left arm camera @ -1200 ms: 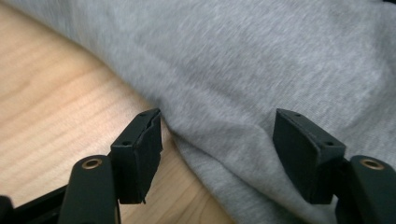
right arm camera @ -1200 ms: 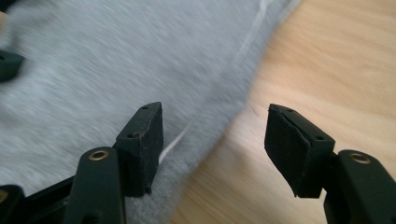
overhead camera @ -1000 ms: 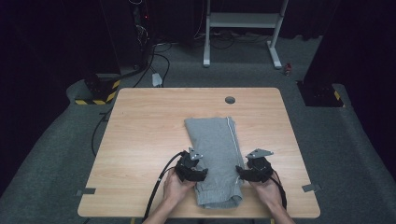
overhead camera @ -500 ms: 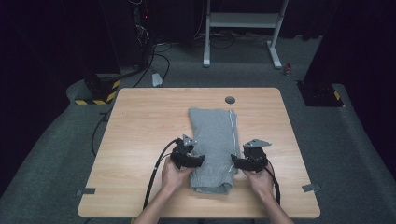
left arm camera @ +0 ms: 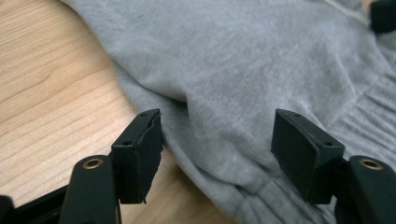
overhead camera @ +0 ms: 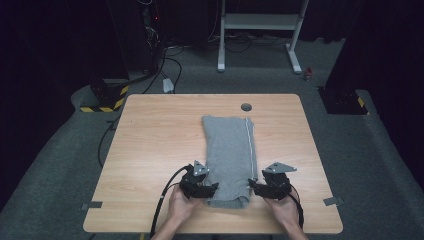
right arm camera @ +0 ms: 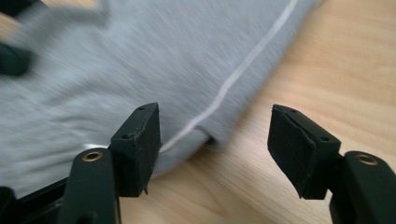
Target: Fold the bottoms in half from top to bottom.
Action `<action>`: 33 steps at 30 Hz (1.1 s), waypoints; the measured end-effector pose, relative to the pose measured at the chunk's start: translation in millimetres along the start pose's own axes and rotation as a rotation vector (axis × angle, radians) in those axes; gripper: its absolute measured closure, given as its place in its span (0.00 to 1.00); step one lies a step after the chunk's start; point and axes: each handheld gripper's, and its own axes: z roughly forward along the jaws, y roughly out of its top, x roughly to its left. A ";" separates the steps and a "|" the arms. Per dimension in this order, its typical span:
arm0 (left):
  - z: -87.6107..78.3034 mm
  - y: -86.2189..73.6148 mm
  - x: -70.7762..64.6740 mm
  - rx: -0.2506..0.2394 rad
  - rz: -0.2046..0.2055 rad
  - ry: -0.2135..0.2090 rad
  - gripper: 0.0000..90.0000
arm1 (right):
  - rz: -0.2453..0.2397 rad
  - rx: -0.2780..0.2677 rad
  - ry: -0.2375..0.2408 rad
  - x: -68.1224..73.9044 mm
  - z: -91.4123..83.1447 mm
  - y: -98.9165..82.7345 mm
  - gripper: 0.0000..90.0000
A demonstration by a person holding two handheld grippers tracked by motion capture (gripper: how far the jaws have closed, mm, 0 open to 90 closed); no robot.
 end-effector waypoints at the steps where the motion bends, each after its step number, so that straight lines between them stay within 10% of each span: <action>1: 0.2 -2.1 0.7 0.009 -0.004 0.004 0.38 | -0.012 0.007 -0.001 3.1 -0.9 -0.9 0.39; 6: -7.7 -7.1 6.8 -0.034 -0.051 -0.008 0.38 | -0.039 0.110 -0.053 -0.7 8.8 -18.6 0.39; 10: -12.6 6.6 5.4 -0.093 -0.047 0.002 0.39 | -0.006 0.023 -0.032 -0.5 -1.6 -7.8 0.41; 14: 3.3 15.0 10.7 -0.051 -0.031 0.067 0.41 | -0.014 -0.037 -0.023 7.4 -4.7 13.4 0.44; 19: 13.1 3.8 14.3 0.009 -0.013 0.107 0.42 | -0.046 0.042 -0.042 10.0 16.1 9.9 0.47; 25: 1.3 -6.3 19.1 -0.019 -0.024 0.085 0.42 | -0.031 0.077 -0.054 -2.1 14.6 -7.5 0.46; 33: 11.7 13.9 18.8 -0.058 -0.019 0.045 0.43 | -0.027 -0.017 -0.008 9.3 5.3 19.9 0.49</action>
